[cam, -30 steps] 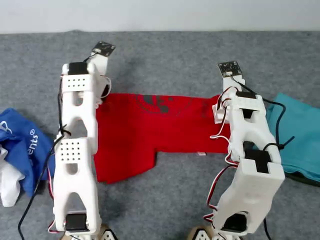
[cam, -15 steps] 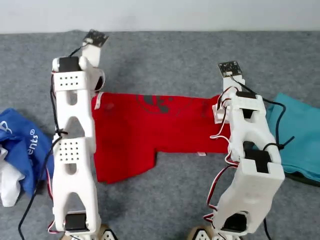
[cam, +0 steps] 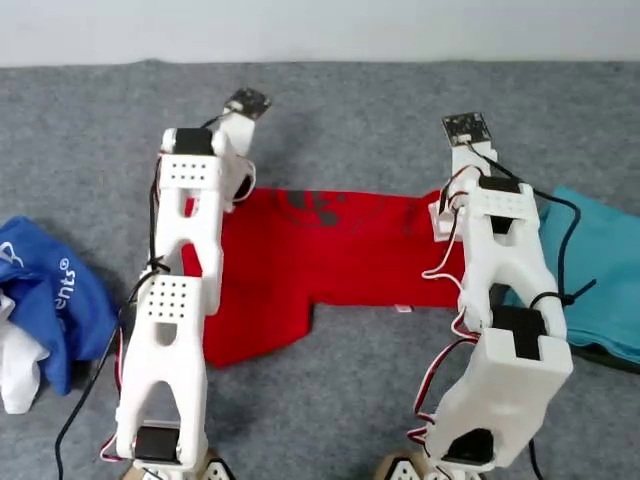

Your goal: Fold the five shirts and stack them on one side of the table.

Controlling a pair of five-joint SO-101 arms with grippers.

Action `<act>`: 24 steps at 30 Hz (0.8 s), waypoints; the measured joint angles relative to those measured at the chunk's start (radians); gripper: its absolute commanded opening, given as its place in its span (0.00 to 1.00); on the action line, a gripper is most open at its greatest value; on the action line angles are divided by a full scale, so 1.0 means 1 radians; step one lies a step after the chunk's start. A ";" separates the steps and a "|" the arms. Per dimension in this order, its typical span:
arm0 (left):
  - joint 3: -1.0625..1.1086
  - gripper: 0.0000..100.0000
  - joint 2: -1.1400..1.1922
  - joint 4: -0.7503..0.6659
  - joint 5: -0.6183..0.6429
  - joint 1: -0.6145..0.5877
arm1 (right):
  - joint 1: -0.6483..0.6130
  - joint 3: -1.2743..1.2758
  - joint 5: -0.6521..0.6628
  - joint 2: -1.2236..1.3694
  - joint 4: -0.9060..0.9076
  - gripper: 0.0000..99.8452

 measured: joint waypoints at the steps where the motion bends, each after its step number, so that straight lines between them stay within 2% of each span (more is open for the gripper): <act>1: -0.002 0.01 0.000 0.000 0.000 -0.011 | 0.000 0.000 0.000 0.011 0.000 0.01; 11: -0.003 0.01 0.000 0.021 0.000 -0.121 | 0.000 -0.002 0.000 0.071 -0.002 0.01; 18: -0.012 0.01 -0.015 0.021 0.000 -0.089 | 0.000 -0.002 0.000 0.071 -0.002 0.01; 24: -0.012 0.01 -0.172 0.023 0.000 -0.011 | 0.002 -0.002 0.000 -0.017 0.029 0.01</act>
